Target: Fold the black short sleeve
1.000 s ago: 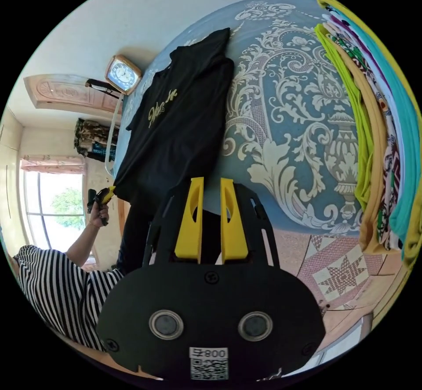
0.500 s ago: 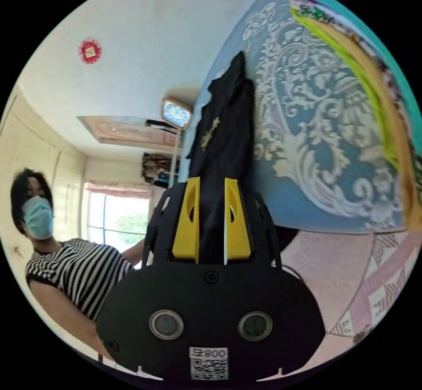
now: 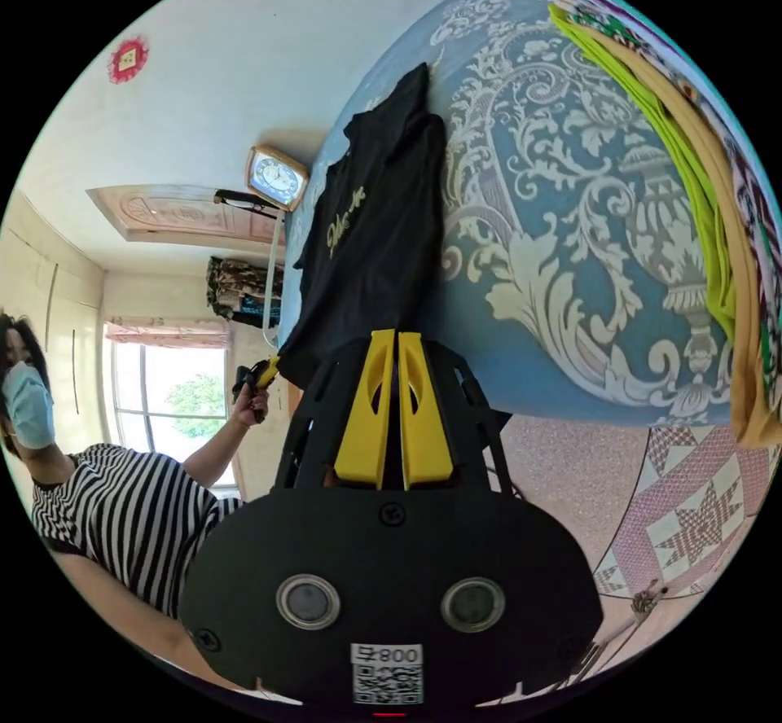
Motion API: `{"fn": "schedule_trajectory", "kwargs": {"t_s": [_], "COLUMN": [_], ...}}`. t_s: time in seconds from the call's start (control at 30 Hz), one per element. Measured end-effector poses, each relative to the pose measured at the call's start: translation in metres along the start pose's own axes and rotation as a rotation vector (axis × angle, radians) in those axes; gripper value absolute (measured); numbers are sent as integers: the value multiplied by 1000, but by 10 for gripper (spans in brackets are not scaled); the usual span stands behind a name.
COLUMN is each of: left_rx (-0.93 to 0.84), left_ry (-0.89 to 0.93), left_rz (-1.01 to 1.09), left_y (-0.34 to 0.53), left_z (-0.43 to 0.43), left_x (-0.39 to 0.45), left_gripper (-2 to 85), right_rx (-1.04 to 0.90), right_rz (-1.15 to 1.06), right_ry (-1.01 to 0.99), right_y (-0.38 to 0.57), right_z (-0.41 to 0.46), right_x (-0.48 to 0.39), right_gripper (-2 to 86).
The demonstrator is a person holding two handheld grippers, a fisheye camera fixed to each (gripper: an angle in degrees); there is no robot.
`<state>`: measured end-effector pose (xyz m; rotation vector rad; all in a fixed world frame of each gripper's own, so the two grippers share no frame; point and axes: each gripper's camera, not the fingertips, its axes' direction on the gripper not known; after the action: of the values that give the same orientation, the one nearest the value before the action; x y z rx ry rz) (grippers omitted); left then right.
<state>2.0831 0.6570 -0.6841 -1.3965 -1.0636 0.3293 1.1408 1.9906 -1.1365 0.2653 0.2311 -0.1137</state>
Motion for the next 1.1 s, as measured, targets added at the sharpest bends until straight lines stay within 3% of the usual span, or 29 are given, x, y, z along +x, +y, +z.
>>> {"fn": "schedule_trajectory", "kwargs": {"t_s": [0.2,0.37,0.43,0.6,0.73,0.87,1.1], "left_rx": [131,297,386,491,441,294,-24], "left_ry": [139,143,138,159,116,54,-69], "left_rz": [66,438,619,859,906,797,246], "left_y": [-79,-149,-151,-117,-82,-67,-56], "left_z": [-1,-46,-78,-125,-119,-79,69], "left_x": [60,227,305,380,364,302,108], "left_gripper": [7,7,7,7,8,8,8], "right_rx": [75,254,316,413,377,235,-30], "right_rz": [-200,-517,-610,-794,-802,-644,-108], "right_ry": [-75,-37,-22,-38,-47,-7,21], "right_y": [-105,-217,-225,-192,-150,-116,-62], "right_z": [-39,-139,-175,-227,-204,-133,5], "right_x": [-88,-269,-326,-408,-395,-320,-127], "right_gripper": [3,2,2,2,2,2,2]}}
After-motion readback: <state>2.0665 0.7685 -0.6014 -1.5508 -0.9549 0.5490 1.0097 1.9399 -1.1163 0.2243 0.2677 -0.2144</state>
